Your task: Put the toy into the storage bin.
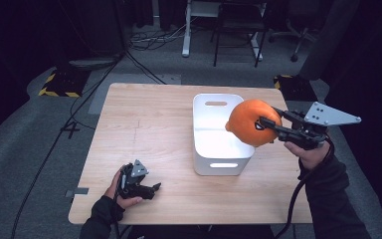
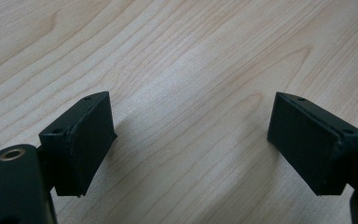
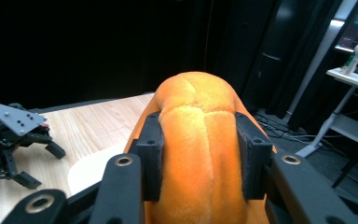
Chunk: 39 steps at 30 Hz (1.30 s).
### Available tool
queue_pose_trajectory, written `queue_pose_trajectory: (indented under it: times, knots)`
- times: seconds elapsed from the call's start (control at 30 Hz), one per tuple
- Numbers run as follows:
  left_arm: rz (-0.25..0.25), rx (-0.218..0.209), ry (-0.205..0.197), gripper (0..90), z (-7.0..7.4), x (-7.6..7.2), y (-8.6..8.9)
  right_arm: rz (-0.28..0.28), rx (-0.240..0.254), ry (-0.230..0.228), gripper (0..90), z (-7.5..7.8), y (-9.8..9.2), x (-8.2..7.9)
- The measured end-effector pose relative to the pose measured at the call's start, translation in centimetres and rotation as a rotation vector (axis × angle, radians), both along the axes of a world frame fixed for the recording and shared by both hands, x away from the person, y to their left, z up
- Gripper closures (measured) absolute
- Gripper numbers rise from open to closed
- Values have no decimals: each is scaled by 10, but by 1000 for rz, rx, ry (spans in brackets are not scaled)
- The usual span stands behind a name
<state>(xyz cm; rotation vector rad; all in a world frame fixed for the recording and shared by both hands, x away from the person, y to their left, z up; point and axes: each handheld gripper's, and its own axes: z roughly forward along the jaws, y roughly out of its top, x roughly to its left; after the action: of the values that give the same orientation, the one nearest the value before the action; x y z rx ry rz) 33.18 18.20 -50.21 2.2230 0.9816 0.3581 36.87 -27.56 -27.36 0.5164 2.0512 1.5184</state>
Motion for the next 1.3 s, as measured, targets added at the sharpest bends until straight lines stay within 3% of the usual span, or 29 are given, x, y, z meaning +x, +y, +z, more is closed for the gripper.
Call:
queue_pose_trajectory:
  times: [0.83,1.3]
  knots:
    - [0,0,0,148,0,0,0,85,-64,42,602,-26,33,2]
    - [0,0,0,149,0,0,0,82,-84,90,592,-47,38,11]
